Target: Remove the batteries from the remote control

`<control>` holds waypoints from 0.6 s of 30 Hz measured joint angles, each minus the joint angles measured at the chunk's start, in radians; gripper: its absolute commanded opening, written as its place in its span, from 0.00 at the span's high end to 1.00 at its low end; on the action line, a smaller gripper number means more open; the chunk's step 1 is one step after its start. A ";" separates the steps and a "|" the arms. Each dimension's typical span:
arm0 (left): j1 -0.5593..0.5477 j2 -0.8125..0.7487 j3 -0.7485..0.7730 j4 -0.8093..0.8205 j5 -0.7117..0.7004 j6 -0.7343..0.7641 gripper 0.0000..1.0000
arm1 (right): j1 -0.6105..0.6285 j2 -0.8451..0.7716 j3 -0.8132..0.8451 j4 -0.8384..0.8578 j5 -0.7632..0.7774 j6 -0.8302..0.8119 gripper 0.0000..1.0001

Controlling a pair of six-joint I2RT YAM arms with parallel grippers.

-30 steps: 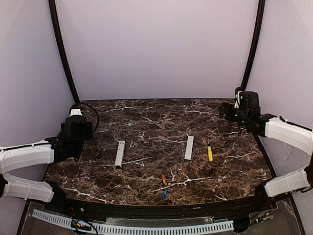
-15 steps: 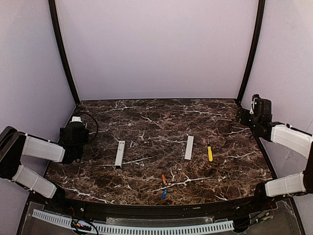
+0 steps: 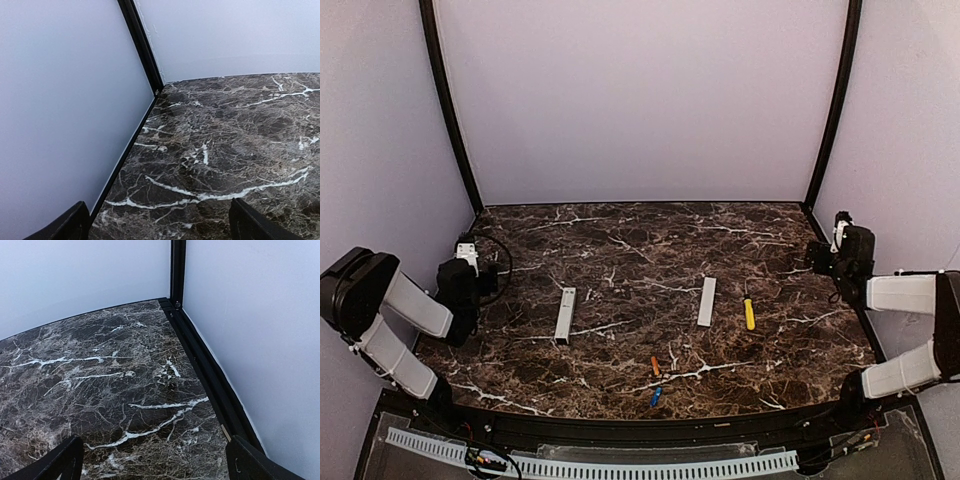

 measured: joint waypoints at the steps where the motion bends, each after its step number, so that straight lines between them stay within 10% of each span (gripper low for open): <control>1: 0.010 0.000 -0.001 0.009 0.028 -0.006 0.02 | -0.007 0.009 -0.018 0.039 -0.015 -0.016 0.01; 18: 0.042 0.056 -0.016 0.101 0.180 -0.031 0.02 | -0.039 0.189 -0.191 0.639 -0.280 -0.208 0.01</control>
